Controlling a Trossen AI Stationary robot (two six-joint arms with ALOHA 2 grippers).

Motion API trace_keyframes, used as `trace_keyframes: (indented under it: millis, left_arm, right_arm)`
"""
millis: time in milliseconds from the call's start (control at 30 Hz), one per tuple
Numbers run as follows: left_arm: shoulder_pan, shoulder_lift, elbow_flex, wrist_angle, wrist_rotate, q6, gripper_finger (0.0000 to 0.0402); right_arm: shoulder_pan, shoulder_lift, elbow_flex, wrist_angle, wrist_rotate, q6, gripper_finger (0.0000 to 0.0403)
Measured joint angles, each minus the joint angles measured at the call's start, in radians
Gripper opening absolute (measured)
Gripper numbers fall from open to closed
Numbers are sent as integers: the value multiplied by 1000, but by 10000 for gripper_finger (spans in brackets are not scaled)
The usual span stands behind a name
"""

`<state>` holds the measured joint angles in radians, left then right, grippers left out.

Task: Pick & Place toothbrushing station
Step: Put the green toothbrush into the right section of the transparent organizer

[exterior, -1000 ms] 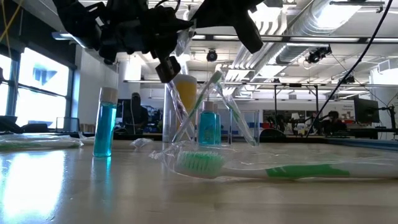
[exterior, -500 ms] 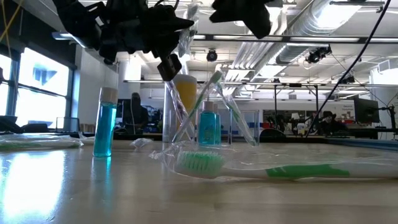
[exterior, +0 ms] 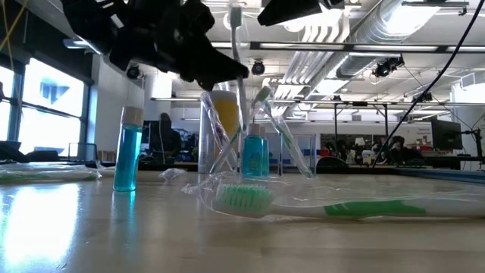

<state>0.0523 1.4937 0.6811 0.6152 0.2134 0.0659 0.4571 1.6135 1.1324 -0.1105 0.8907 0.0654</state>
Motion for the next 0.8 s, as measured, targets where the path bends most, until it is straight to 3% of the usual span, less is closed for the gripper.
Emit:
trace_keyframes:
  millis: [167,267,533,800]
  left_arm:
    - [-80,0,0,0,-147,183,29]
    - [-113,0,0,11,-191,230,29]
    - [-125,0,0,3,-206,245,29]
    - [-125,0,0,11,-244,244,29]
  right_arm:
    - [-37,1,0,2,13,51,110]
    - [-65,1,0,21,-79,62,114]
    - [-120,1,0,110,-351,-39,110]
    - [-179,2,0,133,-370,-86,110]
